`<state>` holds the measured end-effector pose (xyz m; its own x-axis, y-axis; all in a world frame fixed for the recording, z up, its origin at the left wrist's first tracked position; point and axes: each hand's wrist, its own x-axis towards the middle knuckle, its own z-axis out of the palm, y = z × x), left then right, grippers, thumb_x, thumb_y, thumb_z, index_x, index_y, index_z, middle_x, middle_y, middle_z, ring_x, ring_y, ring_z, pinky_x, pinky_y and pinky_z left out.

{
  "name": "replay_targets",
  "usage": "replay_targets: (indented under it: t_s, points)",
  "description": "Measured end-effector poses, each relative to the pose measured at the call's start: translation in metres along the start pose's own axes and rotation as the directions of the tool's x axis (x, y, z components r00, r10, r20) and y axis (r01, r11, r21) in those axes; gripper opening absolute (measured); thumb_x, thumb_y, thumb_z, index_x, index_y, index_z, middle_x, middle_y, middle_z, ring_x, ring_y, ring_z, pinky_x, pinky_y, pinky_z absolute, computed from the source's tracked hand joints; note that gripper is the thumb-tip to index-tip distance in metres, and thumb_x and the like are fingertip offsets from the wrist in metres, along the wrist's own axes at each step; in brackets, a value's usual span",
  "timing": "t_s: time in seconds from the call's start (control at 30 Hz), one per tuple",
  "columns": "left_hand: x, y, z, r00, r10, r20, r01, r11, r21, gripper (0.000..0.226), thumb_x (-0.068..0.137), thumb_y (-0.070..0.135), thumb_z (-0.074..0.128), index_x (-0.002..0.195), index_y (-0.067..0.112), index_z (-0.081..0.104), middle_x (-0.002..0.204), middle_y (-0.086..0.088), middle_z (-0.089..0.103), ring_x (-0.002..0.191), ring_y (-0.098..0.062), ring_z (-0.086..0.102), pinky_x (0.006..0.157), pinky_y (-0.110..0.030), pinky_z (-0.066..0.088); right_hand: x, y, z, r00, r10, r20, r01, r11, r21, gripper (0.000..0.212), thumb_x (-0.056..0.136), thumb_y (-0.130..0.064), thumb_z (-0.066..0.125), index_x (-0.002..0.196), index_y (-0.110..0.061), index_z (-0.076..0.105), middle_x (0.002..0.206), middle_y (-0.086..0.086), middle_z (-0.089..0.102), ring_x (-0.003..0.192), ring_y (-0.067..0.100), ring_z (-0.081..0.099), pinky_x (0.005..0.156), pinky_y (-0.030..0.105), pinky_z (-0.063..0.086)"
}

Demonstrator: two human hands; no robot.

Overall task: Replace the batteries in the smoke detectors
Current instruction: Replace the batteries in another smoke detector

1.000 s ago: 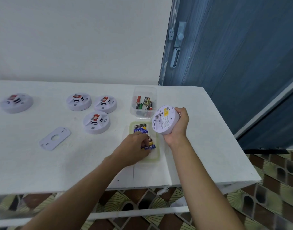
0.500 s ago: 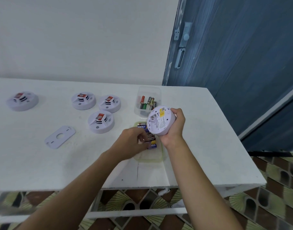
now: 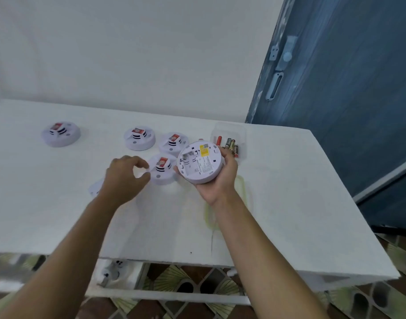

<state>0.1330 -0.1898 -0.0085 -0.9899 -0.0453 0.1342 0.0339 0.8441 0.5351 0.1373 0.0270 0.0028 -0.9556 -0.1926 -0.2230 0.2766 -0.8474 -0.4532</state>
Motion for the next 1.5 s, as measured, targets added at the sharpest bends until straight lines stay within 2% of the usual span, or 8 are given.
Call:
replay_targets:
  t_s: [0.1,0.2,0.57,0.8,1.03,1.23,1.37,1.5]
  points:
    - [0.0,-0.03,-0.01,0.981,-0.194,-0.015,0.193,0.965,0.176,0.044,0.079,0.04,0.071,0.119,0.026,0.061,0.133,-0.006,0.053,0.126,-0.036,0.04,0.1,-0.049,0.034,0.009,0.02,0.009,0.998,0.061,0.015,-0.06,0.998,-0.025,0.047,0.094,-0.041,0.042,0.095,-0.012,0.079,0.113,0.02,0.068,0.114,0.04,0.056,0.115,0.064,0.028]
    - [-0.002,-0.047,-0.014,0.958,-0.283,0.039,0.27,0.943,0.194,0.067,0.08,0.046,0.067,0.139,0.023,0.046,0.145,-0.007,0.046,0.133,-0.036,0.035,0.104,-0.051,0.032,0.015,0.034,0.015,0.995,0.093,0.031,-0.092,0.995,-0.035,0.046,0.092,-0.041,0.043,0.104,-0.01,0.075,0.121,0.023,0.063,0.116,0.041,0.055,0.111,0.064,0.034]
    - [-0.005,-0.054,-0.022,0.956,-0.293,-0.007,0.292,0.951,0.104,0.072,0.075,0.046,0.073,0.137,0.021,0.046,0.125,-0.006,0.064,0.117,-0.033,0.055,0.089,-0.042,0.047,0.023,0.062,0.029,0.994,0.113,0.015,-0.112,0.993,-0.03,0.046,0.092,-0.041,0.043,0.121,-0.013,0.065,0.117,0.02,0.065,0.111,0.041,0.057,0.105,0.068,0.039]
    - [-0.01,-0.001,-0.04,0.973,-0.065,-0.224,0.004,0.965,-0.264,0.06,0.076,0.041,0.077,0.128,0.02,0.057,0.11,0.007,0.068,0.093,-0.013,0.064,0.083,-0.028,0.052,0.022,0.062,0.03,0.992,0.126,-0.013,-0.127,0.986,-0.107,0.047,0.089,-0.045,0.044,0.118,-0.016,0.067,0.112,0.016,0.068,0.105,0.034,0.06,0.108,0.053,0.038]
    - [-0.016,0.024,-0.031,0.954,0.168,-0.248,-0.234,0.935,-0.266,0.058,0.076,0.039,0.08,0.127,0.018,0.06,0.113,0.011,0.066,0.089,-0.005,0.06,0.074,-0.01,0.045,0.018,0.058,0.031,0.991,0.133,-0.004,-0.133,0.984,-0.118,0.047,0.09,-0.045,0.043,0.12,-0.018,0.067,0.11,0.011,0.069,0.093,0.027,0.066,0.084,0.04,0.049]
    - [-0.011,0.019,-0.026,0.978,-0.114,-0.176,0.045,0.933,-0.357,0.022,0.092,0.035,0.057,0.109,0.02,0.061,0.091,0.009,0.065,0.08,-0.009,0.059,0.076,-0.025,0.04,0.019,0.056,0.025,0.995,0.084,-0.054,-0.091,0.986,-0.138,0.044,0.088,-0.046,0.045,0.111,-0.017,0.068,0.11,0.013,0.064,0.096,0.028,0.06,0.093,0.045,0.041]
    - [0.002,-0.012,-0.011,0.972,-0.211,-0.105,0.184,0.958,-0.222,0.042,0.101,0.03,0.037,0.068,0.006,0.047,0.064,-0.007,0.055,0.068,-0.032,0.05,0.063,-0.037,0.035,0.021,0.049,0.019,0.996,0.033,-0.087,-0.043,0.993,-0.111,0.041,0.087,-0.044,0.045,0.112,-0.016,0.063,0.114,0.014,0.059,0.105,0.031,0.053,0.092,0.044,0.04]
    - [0.01,-0.04,0.002,0.965,-0.244,-0.099,0.232,0.965,-0.121,0.038,0.098,0.016,0.044,0.066,-0.004,0.053,0.064,-0.018,0.06,0.065,-0.038,0.054,0.063,-0.038,0.038,0.022,0.043,0.015,0.995,0.023,-0.098,-0.033,0.995,-0.099,0.041,0.087,-0.044,0.046,0.114,-0.017,0.061,0.119,0.015,0.057,0.109,0.033,0.05,0.092,0.047,0.039]
